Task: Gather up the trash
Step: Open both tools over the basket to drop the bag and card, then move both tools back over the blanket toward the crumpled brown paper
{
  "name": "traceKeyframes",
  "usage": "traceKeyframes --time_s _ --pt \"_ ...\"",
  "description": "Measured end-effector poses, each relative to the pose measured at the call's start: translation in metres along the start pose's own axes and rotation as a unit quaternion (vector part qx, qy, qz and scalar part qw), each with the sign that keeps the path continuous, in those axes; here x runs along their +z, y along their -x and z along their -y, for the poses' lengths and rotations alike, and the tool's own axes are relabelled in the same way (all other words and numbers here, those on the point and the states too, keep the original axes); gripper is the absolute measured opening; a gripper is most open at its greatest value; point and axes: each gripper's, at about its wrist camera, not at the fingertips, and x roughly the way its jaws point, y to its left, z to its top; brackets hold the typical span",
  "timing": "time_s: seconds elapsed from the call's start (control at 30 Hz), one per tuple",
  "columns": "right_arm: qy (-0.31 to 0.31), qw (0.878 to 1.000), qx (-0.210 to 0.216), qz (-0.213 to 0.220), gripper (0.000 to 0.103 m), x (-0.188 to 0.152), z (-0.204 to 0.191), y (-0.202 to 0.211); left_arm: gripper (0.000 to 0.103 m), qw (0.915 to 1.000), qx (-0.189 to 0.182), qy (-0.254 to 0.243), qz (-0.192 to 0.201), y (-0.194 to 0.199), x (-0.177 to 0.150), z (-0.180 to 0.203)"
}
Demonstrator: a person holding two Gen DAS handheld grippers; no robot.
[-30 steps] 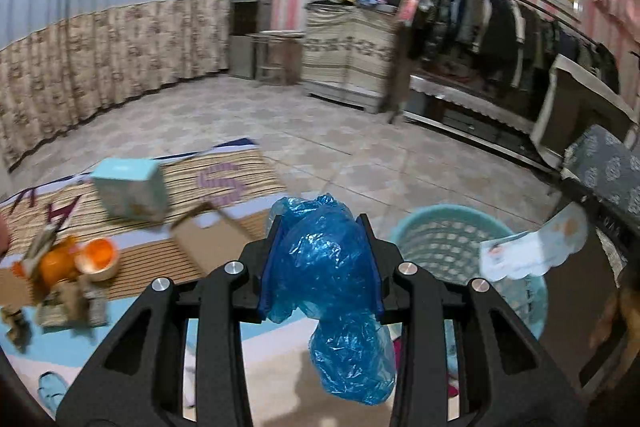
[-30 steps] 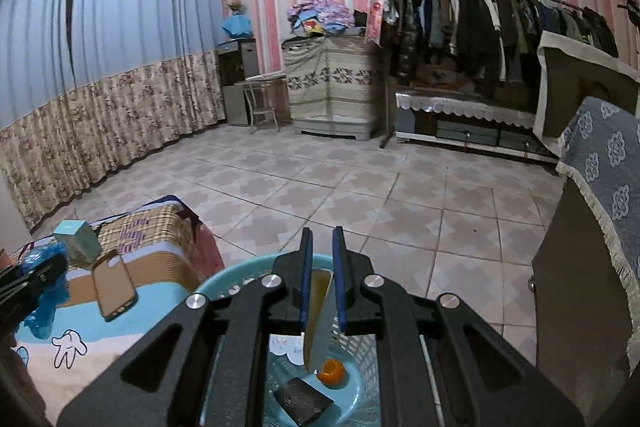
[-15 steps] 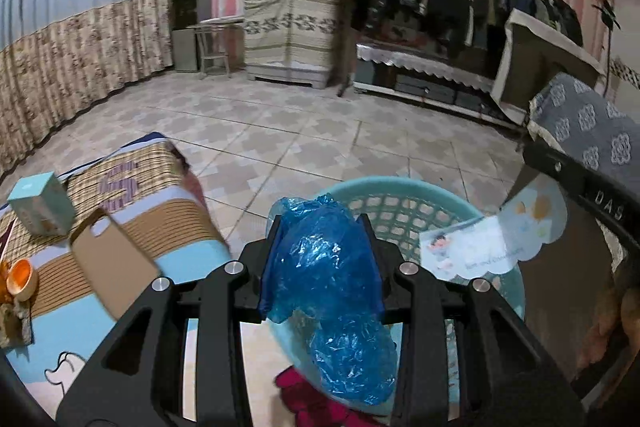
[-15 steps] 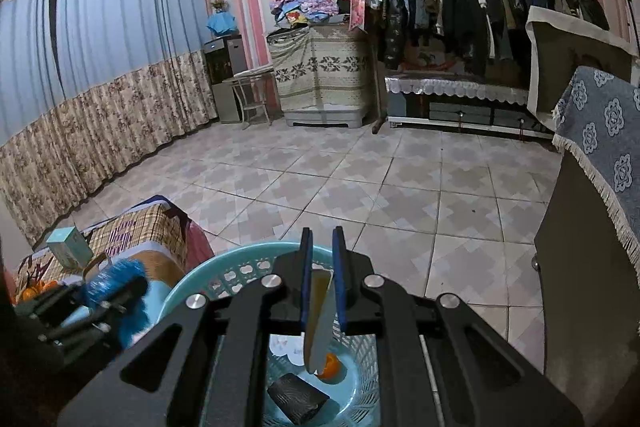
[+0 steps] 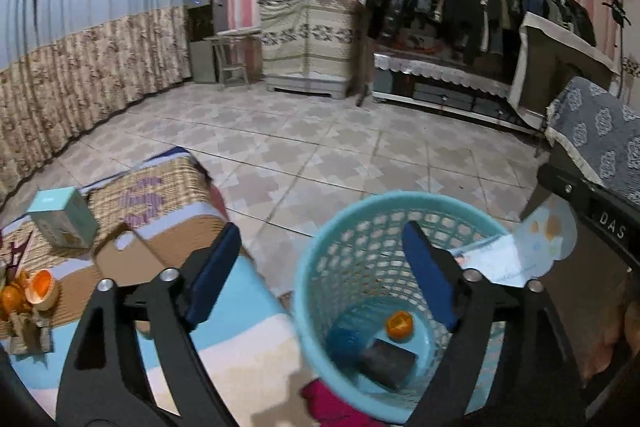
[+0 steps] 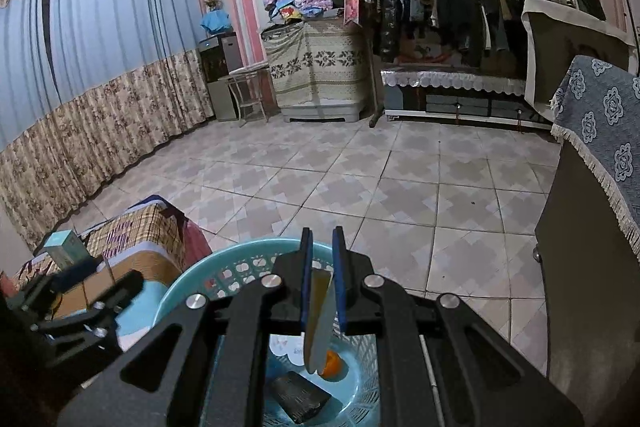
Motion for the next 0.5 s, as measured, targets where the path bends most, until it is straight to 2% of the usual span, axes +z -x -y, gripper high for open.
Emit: traceKeyframes --time_s 0.07,0.27,0.33,0.37,0.4,0.5 --pt "0.007 1.000 -0.001 -0.005 0.010 -0.001 -0.004 -0.004 0.088 0.9999 0.012 0.004 0.004 0.004 0.001 -0.008" --pt "0.033 0.999 -0.005 -0.026 0.012 -0.005 -0.022 -0.014 0.091 0.9990 0.035 0.027 0.006 0.015 -0.001 -0.039" --pt "0.037 0.999 -0.008 -0.039 0.040 -0.007 -0.027 -0.018 0.092 0.9985 0.045 0.029 0.006 0.019 -0.004 -0.047" --pt "0.038 0.998 -0.007 -0.040 0.069 -0.010 -0.029 -0.020 0.093 0.9983 0.050 0.030 0.007 0.021 -0.005 -0.049" --pt "0.040 0.998 -0.006 -0.040 0.073 -0.010 -0.030 -0.020 0.093 0.9978 0.058 0.032 0.007 0.023 -0.007 -0.054" --pt "0.046 0.997 -0.008 -0.054 0.073 -0.013 -0.034 -0.027 0.093 0.9965 0.076 0.035 0.004 0.030 -0.012 -0.066"
